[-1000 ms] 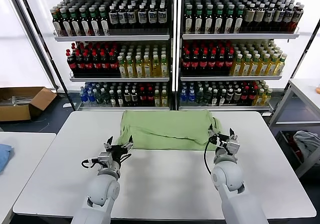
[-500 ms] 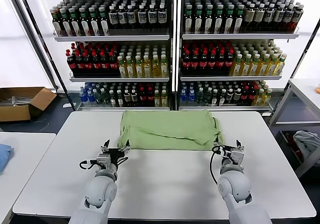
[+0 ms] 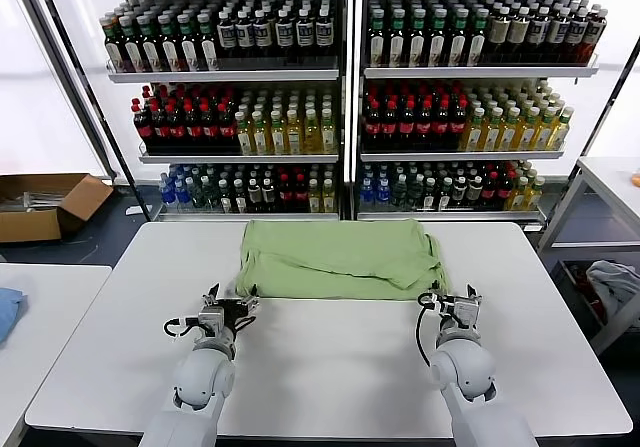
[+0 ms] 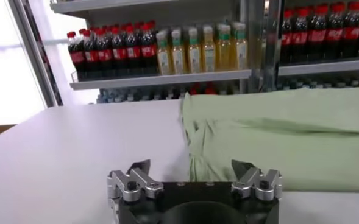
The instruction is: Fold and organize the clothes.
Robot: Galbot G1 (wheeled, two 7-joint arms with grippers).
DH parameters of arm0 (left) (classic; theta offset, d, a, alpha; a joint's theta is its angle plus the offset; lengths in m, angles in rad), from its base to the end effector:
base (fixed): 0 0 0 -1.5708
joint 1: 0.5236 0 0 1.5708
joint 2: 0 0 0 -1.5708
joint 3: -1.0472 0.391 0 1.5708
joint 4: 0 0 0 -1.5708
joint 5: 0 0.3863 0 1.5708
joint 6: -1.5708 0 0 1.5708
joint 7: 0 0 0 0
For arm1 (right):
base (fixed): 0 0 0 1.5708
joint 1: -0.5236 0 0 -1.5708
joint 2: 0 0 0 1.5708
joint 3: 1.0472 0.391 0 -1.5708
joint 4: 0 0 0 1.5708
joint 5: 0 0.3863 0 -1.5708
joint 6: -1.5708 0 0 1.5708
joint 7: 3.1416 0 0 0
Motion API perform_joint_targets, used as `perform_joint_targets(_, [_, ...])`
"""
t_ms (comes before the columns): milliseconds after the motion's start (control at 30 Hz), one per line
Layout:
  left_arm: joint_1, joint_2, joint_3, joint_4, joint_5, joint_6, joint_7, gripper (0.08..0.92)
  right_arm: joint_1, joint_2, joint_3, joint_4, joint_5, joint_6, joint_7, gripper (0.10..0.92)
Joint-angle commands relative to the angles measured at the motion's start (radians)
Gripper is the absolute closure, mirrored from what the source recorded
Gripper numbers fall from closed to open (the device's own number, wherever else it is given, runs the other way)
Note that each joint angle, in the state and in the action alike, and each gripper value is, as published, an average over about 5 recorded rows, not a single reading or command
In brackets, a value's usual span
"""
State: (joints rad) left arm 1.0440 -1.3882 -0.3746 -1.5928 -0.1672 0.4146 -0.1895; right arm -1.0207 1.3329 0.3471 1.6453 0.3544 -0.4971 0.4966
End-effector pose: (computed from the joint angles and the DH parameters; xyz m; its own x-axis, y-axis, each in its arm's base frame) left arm 0.3832 0.0131 -0.3853 -0.9170 -0.0570 0.3949 -0.0232 0.9957 0.0898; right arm 0.3889 -0.0196 -0.3578 -0.8641 0.2674 0.4264 0.2485 0.9634 -0.1006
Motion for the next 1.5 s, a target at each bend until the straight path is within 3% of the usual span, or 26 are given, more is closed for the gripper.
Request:
perform_joint_targets(33, [-0.007,0.003,0.007,0.034,0.01,0.007,0.009,0.408,0.009,0.009,-0.002,-0.044,-0.005,-0.007,-0.008,0.526])
perform_joint_targets(400, [0.005,0.022,0.014,0.007,0.003,0.035,0.033,0.729,-0.021,0.007,-0.011,-0.006,-0.004,-0.01,-0.009,0.845])
perform_joint_targets(500, [0.008,0.025,0.011,-0.002,-0.009,0.038,0.037,0.815,-0.029,0.007,-0.013,0.015,-0.006,-0.012,-0.008,0.893])
perform_joint_targets(667, [0.026,0.033,0.006,-0.037,-0.022,0.039,0.036,0.914,-0.054,0.006,-0.011,0.08,-0.016,-0.016,-0.004,0.898])
perform_joint_targets(933, [0.162,0.075,0.009,-0.273,-0.041,0.054,0.016,0.919,-0.162,-0.017,-0.002,0.309,-0.017,-0.048,0.019,0.898])
perform_joint_targets(1233, [0.474,0.128,-0.017,-0.575,-0.044,0.06,-0.036,0.919,-0.422,-0.012,0.008,0.498,-0.035,-0.067,0.069,0.898])
perform_joint_targets(1500, [0.754,0.162,-0.054,-0.735,-0.021,0.057,-0.085,0.919,-0.681,-0.005,0.01,0.615,-0.098,-0.044,0.097,0.898])
